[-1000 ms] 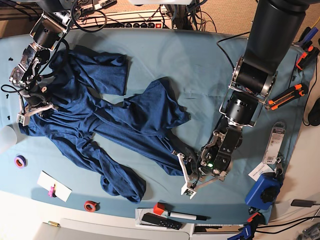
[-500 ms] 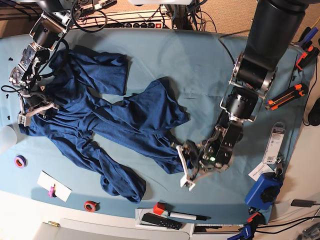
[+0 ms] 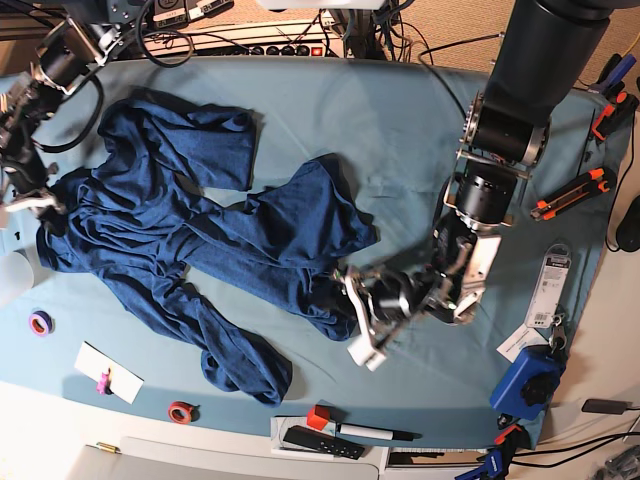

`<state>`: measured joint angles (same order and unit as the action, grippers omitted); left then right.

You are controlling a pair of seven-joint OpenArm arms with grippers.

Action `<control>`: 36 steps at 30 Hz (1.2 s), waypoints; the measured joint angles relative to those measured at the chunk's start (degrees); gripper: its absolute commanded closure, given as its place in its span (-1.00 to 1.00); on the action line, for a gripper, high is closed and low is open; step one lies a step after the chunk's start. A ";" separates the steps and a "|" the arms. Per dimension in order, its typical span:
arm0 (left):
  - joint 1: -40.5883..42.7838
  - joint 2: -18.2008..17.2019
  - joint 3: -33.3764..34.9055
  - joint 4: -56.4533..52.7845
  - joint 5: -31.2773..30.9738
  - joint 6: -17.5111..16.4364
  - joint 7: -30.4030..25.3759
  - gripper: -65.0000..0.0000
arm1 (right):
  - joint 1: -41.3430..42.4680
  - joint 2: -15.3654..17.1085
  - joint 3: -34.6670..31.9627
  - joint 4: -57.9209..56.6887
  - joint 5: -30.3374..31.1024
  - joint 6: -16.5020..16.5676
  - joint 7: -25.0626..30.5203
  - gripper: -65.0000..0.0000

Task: Layout the t-shirt on the table in an organized manner, then fold the t-shirt properly
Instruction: 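Lift the held fabric with the left gripper and shake it out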

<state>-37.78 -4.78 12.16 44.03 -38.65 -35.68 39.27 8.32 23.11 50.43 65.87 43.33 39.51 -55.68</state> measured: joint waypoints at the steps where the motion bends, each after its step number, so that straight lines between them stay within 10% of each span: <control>1: -0.02 0.00 -1.81 0.11 -0.31 -0.42 0.20 0.15 | -0.26 0.66 1.01 0.00 2.25 0.00 -1.51 0.50; 9: -0.02 -0.22 -11.69 0.22 -1.46 -1.27 1.88 0.15 | -4.31 2.36 1.95 -0.02 12.76 0.00 -6.45 0.50; 19: 1.70 2.10 -11.87 0.24 -30.25 -3.82 24.24 0.16 | -4.68 -2.45 1.90 -0.02 39.41 0.28 -25.64 0.51; 36: 9.05 4.31 -11.87 0.26 -32.76 -3.96 29.53 0.16 | -14.23 -3.96 1.90 0.00 39.69 0.20 -25.09 0.51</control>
<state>-28.73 -0.47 0.30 44.29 -71.42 -39.64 68.79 -5.91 19.16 52.34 65.87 83.02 39.70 -80.77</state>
